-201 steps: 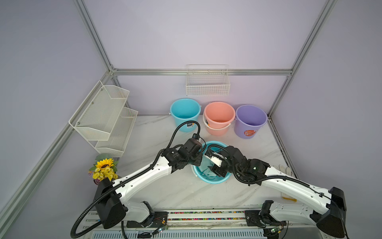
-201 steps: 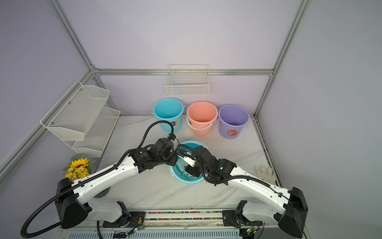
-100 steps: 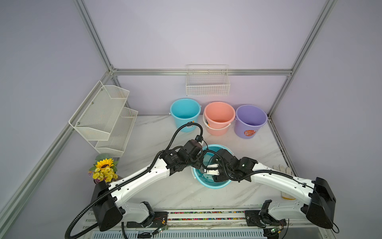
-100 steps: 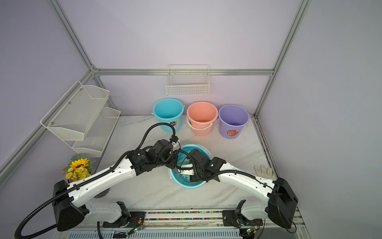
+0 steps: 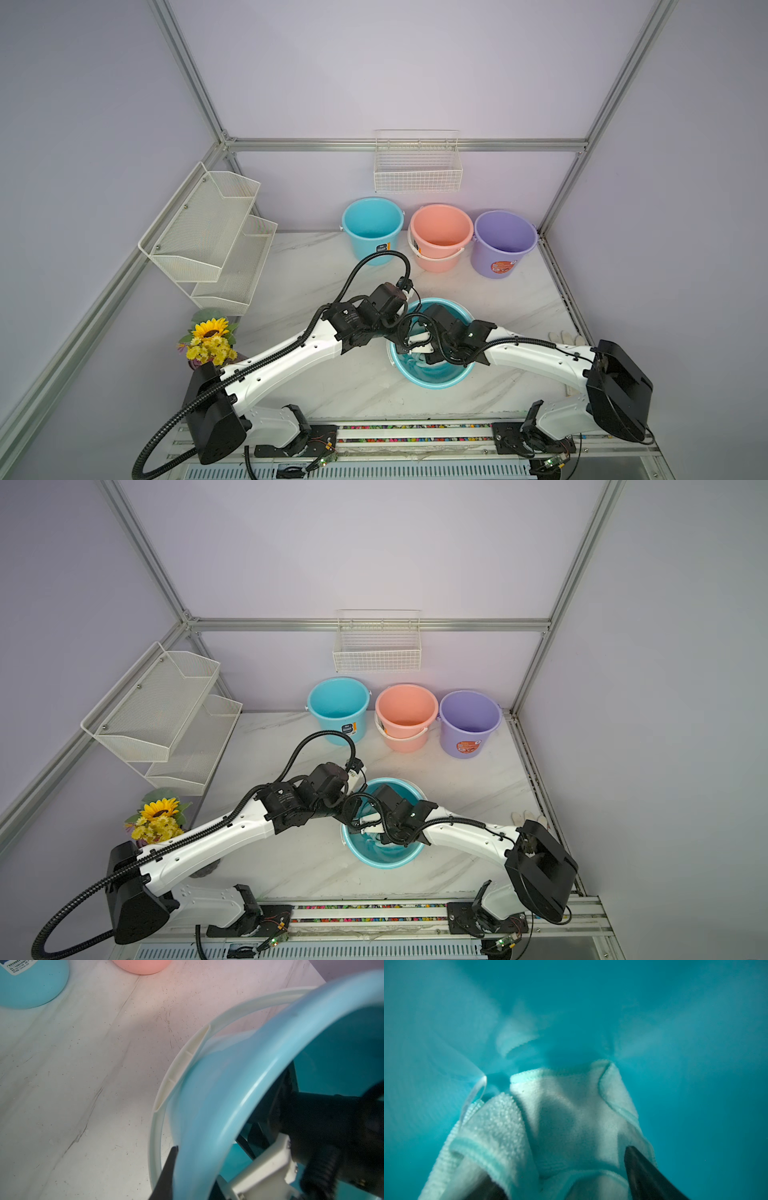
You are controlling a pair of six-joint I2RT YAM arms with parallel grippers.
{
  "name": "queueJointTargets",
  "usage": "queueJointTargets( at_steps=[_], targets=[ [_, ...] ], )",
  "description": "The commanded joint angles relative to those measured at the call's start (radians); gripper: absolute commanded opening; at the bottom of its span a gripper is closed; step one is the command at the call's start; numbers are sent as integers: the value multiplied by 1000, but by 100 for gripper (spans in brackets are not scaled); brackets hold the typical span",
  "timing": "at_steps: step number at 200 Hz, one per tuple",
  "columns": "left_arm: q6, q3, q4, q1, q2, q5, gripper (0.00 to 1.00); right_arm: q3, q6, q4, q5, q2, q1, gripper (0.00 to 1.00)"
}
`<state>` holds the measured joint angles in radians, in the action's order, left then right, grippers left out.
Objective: Wipe the inside of the bucket with a cloth
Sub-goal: Wipe the dirt from the inside of the bucket.
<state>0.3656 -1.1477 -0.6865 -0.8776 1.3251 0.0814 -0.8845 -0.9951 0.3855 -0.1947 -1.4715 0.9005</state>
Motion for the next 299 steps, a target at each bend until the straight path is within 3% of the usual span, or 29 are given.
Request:
queueJointTargets(
  at_steps=[1, 21, 32, 56, 81, 146, 206, 239, 276, 299],
  targets=[
    [12, -20, 118, -18, -48, -106, 0, 35, -12, -64, -35, -62, -3, 74],
    [20, -7, 132, -18, -66, -96, 0, 48, 5, -94, -65, -80, -4, 60],
    [27, -1, 133, -18, -73, -86, 0, 55, 15, -112, -86, -77, -4, 38],
    [50, 6, 128, -19, -73, -47, 0, 65, 77, -142, -120, -55, -11, 10],
    [75, 15, 135, -20, -70, -39, 0, 104, 191, -244, -167, -10, -27, 0],
    [127, 63, 213, -19, -113, -7, 0, 125, 597, -363, -220, 39, -48, 0],
    [143, 86, 264, -18, -121, -15, 0, 118, 968, -429, -92, 26, -82, 0],
    [139, 84, 270, -18, -122, 10, 0, 78, 1013, -379, 113, -18, -101, 0],
    [137, 75, 248, -19, -126, 58, 0, 90, 1040, -334, 100, 31, -155, 0],
    [143, 74, 248, -18, -120, 52, 0, 92, 1093, -328, -83, 58, -160, 0]
  ],
)
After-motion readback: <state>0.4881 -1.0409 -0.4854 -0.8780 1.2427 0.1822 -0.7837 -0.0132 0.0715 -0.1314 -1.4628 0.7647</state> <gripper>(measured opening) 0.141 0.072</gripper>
